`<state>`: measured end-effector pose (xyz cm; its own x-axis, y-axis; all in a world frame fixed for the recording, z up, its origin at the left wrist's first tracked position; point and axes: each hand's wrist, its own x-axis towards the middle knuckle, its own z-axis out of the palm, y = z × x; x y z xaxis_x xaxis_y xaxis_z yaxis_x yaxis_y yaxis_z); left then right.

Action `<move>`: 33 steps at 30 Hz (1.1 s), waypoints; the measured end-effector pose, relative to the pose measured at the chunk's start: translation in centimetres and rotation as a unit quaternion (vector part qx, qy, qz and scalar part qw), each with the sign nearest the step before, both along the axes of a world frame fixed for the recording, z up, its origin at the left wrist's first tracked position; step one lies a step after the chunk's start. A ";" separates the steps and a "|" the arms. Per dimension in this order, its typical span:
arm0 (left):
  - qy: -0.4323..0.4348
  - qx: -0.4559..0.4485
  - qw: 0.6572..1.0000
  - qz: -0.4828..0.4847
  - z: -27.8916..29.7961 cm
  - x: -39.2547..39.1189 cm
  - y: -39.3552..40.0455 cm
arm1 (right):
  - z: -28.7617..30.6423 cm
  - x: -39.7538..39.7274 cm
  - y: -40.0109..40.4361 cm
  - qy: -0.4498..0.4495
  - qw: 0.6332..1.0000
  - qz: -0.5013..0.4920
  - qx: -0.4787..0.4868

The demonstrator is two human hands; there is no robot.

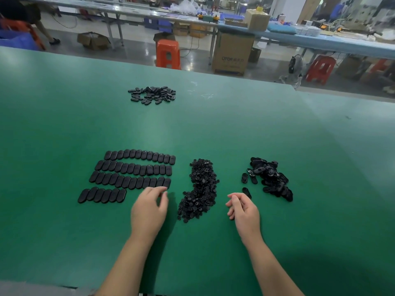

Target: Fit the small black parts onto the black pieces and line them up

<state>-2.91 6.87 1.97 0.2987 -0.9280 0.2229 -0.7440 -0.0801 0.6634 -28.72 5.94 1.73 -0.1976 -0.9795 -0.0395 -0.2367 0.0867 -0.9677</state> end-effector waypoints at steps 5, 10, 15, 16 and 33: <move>-0.005 0.030 0.999 -0.011 0.4 -3.5 -2.4 | 0.0 0.1 0.0 0.006 1.000 -0.001 0.002; -0.031 0.037 0.998 -0.037 -1.4 -3.2 -2.8 | -0.1 0.2 -0.2 0.031 0.999 0.003 0.008; -0.036 0.028 0.998 -0.051 -2.3 -2.8 -3.1 | 0.0 0.2 -0.6 0.074 0.995 0.053 0.040; -0.037 0.029 0.998 -0.052 -2.4 -2.8 -3.1 | 0.3 0.0 -0.9 0.078 0.993 0.072 0.052; -0.024 0.030 0.997 -0.067 -2.3 -2.8 -3.1 | 0.7 -4.9 -4.7 0.446 0.890 0.069 0.073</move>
<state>-5.66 3.78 -0.30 0.1608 -0.9710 0.1767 -0.7814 -0.0158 0.6238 -33.64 1.23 2.42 -0.0918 -0.9942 -0.0557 -0.9225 0.1060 -0.3712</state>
